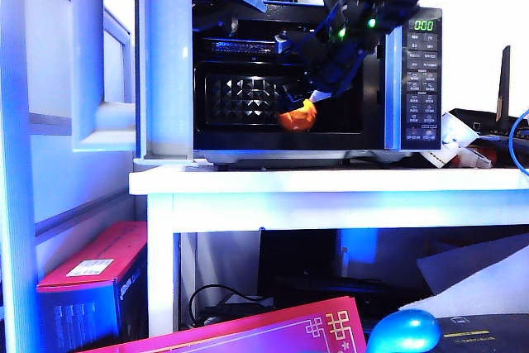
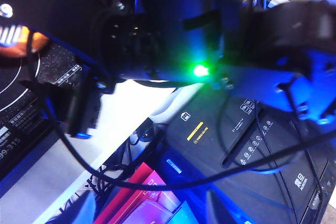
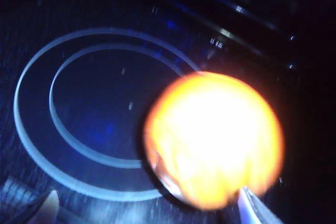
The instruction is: Open the microwave door, place the orange inside the microwave, then close the microwave door.
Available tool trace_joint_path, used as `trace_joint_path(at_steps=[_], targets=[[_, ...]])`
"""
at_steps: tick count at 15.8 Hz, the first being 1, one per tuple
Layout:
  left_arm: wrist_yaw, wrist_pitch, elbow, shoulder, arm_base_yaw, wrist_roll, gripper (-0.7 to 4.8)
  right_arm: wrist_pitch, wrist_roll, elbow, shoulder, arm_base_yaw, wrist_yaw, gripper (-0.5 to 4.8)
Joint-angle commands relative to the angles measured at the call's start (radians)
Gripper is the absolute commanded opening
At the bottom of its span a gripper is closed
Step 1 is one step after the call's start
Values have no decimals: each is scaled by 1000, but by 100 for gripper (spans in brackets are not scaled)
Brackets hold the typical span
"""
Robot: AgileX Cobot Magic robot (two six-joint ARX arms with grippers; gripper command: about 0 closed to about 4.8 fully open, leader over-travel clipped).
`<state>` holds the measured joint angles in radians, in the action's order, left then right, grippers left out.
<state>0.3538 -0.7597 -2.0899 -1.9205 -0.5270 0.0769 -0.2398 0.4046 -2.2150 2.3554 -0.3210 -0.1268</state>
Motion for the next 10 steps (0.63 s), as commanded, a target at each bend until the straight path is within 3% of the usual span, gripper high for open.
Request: trace_joint_path(at_steps=[1,10], targets=[[1,5,-1,9,-1,-2,281,-109,60,-6,-42,-2,-4,479],[2,5,-1,9,-1,-2,281,-399,209,-8,-76,-4,43,479]])
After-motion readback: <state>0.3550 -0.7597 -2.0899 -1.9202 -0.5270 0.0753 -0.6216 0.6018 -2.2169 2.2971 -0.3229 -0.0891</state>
